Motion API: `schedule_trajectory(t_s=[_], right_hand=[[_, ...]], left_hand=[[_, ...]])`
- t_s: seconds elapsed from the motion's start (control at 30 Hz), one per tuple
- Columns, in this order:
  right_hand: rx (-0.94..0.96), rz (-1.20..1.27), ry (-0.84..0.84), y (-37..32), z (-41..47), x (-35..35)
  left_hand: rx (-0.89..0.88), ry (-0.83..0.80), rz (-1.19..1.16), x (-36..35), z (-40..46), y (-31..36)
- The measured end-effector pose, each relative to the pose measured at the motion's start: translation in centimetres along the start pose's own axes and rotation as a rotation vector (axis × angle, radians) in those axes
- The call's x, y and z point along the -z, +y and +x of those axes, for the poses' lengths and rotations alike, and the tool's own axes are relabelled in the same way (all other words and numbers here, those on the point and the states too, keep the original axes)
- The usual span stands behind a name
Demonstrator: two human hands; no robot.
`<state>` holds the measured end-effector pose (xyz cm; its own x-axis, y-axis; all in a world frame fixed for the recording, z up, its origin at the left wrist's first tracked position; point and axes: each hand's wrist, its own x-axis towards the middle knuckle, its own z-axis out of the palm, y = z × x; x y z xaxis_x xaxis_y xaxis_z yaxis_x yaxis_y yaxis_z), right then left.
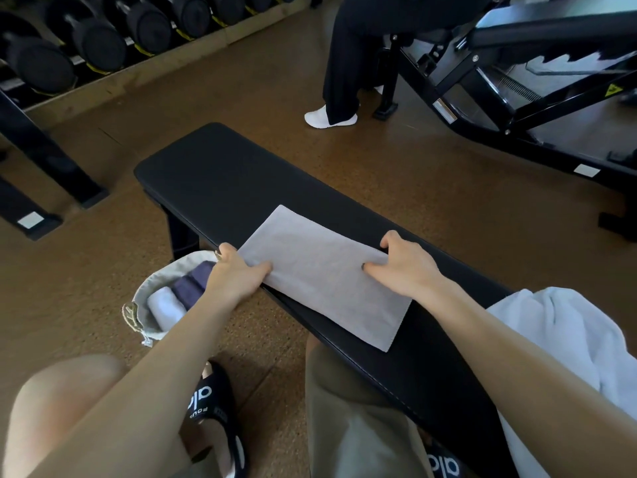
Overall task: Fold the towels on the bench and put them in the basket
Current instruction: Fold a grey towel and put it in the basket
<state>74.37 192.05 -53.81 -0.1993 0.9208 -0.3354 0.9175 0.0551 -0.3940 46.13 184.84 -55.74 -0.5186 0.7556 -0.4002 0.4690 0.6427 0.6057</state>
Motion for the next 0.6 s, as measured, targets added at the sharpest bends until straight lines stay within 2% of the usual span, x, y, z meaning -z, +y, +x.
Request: schedule_trajectory(t_s=[0.23, 0.37, 0.47, 0.6], right_hand=[[-0.077, 0.071, -0.112, 0.4, 0.5, 0.9], [-0.067, 0.139, -0.149, 0.9, -0.2, 1.5], [-0.065, 0.200, -0.170, 1.6, -0.7, 1.4], [-0.064, 0.248, -0.161, 2.1, -1.1, 0.9]], left_hand=[[-0.166, 0.147, 0.153, -0.2, 0.0, 1.4], [-0.103, 0.173, -0.067, 0.1, 1.3, 2.1], [-0.018, 0.111, -0.239, 0.4, 2.1, 2.7], [-0.035, 0.055, -0.197, 0.2, 2.7, 3.3]])
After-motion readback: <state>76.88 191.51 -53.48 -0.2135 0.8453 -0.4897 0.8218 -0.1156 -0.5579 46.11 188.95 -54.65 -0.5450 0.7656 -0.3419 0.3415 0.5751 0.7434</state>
